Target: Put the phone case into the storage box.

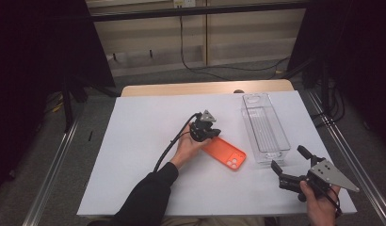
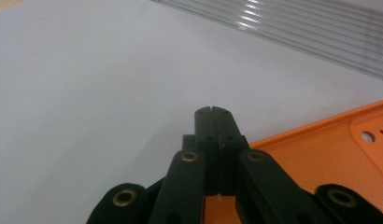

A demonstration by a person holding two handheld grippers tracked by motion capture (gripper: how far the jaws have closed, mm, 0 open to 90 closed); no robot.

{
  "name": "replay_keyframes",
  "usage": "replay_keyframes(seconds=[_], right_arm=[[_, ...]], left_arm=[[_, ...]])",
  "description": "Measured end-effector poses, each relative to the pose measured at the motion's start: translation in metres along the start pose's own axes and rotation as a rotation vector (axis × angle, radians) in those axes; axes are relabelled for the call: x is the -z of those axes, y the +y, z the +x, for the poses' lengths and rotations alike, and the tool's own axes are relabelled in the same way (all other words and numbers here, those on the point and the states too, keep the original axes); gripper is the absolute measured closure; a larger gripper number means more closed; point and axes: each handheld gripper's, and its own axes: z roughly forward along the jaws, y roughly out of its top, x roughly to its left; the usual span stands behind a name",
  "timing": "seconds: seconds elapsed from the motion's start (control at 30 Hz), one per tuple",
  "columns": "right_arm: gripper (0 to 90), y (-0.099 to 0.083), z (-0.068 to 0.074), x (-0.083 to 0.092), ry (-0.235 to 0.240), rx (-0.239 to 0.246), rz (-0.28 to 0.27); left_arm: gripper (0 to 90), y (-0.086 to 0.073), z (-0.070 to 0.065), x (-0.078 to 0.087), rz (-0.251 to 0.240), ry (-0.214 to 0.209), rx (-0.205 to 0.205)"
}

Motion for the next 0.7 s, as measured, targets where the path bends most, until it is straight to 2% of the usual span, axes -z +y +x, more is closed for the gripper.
replay_keyframes(seconds=[0.07,0.23,0.63,0.7], right_arm=[[0.0,0.0,0.0,0.0,-0.002,0.0,0.001],[0.0,0.0,0.0,0.0,-0.003,0.0,0.0],[0.0,0.0,0.0,0.0,-0.003,0.0,0.002],[0.0,0.0,0.0,0.0,-0.004,0.001,0.002]], left_arm=[[90.0,-0.001,0.0,0.003,0.013,-0.001,-0.007],[90.0,-0.005,-0.001,0.006,0.002,-0.007,-0.006],[90.0,-0.01,-0.005,0.016,0.023,-0.016,-0.022],[90.0,-0.01,-0.005,0.018,0.042,-0.019,-0.032]])
